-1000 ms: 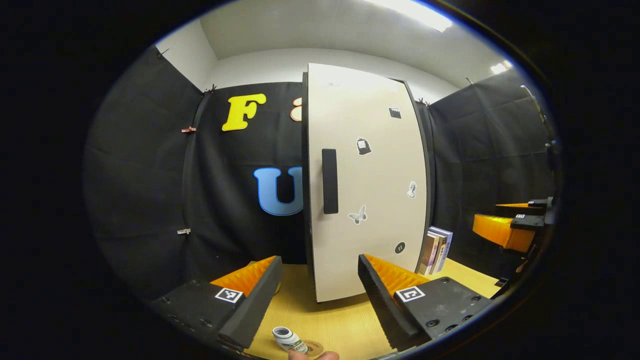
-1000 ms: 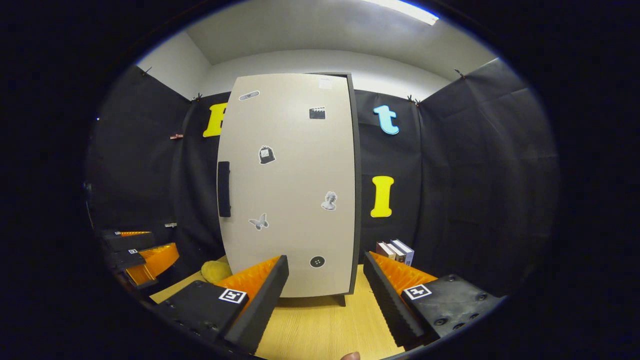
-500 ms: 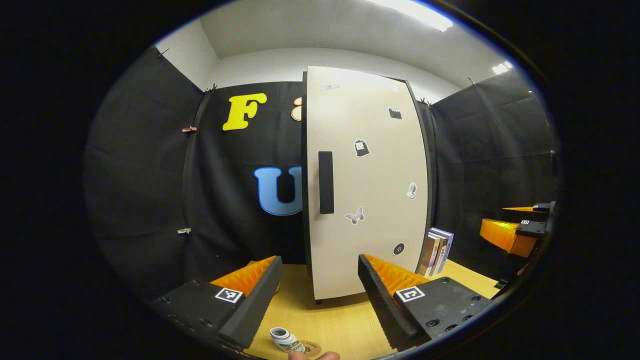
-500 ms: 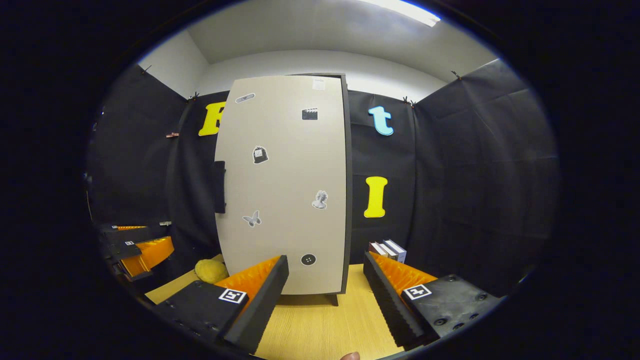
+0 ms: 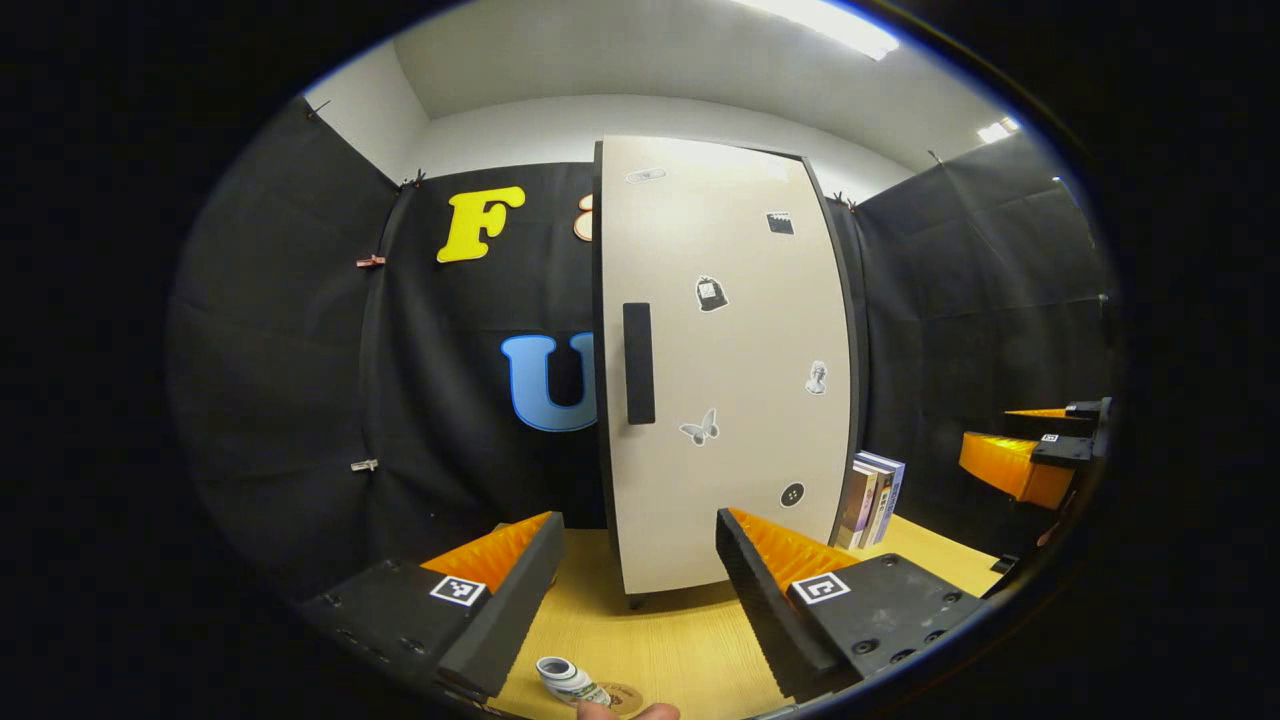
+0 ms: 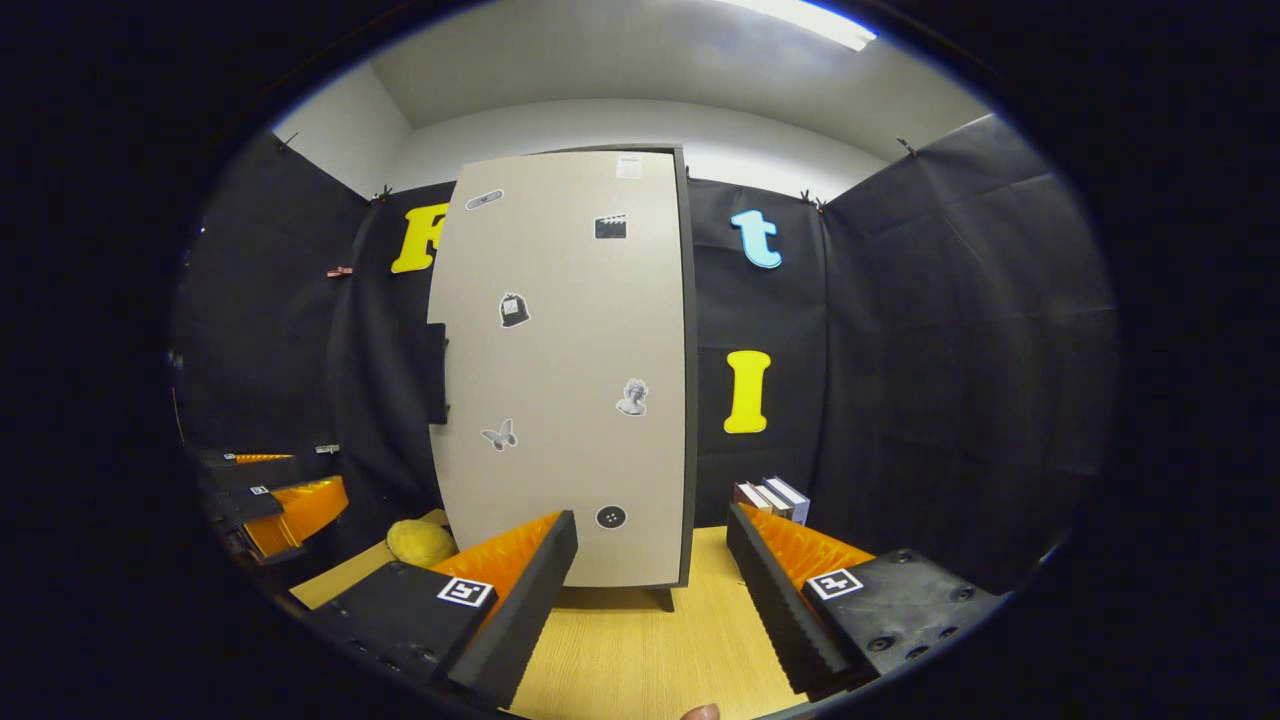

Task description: Open the cabinet door with the right hand, grasp the bottle in the cabinet with the left hand and place it on the coaster, then close the cabinet door with the right hand.

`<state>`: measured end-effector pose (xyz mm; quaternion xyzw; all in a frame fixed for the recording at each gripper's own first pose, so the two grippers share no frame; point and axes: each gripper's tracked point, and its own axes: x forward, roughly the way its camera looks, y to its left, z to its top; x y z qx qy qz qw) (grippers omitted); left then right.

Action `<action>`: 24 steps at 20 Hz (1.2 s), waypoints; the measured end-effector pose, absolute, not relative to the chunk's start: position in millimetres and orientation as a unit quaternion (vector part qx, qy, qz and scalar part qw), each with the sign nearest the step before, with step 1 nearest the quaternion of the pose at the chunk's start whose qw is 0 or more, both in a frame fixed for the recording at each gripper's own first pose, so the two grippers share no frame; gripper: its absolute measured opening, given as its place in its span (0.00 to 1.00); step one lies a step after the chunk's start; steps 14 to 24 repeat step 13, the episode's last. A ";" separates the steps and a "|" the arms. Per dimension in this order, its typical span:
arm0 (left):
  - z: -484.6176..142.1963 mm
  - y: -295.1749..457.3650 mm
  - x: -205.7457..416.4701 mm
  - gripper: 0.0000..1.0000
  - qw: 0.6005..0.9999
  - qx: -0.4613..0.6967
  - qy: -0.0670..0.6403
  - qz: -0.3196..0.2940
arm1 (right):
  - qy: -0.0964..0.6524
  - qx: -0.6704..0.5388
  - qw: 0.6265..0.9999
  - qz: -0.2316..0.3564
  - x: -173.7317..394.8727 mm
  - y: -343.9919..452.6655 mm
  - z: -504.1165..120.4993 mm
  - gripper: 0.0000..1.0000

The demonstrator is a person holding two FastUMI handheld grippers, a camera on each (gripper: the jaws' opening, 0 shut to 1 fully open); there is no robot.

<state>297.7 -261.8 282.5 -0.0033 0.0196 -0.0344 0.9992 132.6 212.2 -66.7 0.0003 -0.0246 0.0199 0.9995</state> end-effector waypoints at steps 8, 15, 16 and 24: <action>279.4 -266.6 299.7 0.95 0.999 -0.001 0.023 -0.039 | -0.022 0.002 1.000 0.019 134.6 208.5 -70.1 0.98; 278.1 -269.4 300.6 0.95 0.999 -0.001 0.023 -0.041 | -0.026 0.004 1.000 0.015 133.6 207.3 -68.0 0.98; 278.1 -269.4 300.6 0.95 0.999 -0.001 0.023 -0.041 | -0.026 0.004 1.000 0.015 133.6 207.3 -68.0 0.98; 278.1 -269.4 300.6 0.95 0.999 -0.001 0.023 -0.041 | -0.026 0.004 1.000 0.015 133.6 207.3 -68.0 0.98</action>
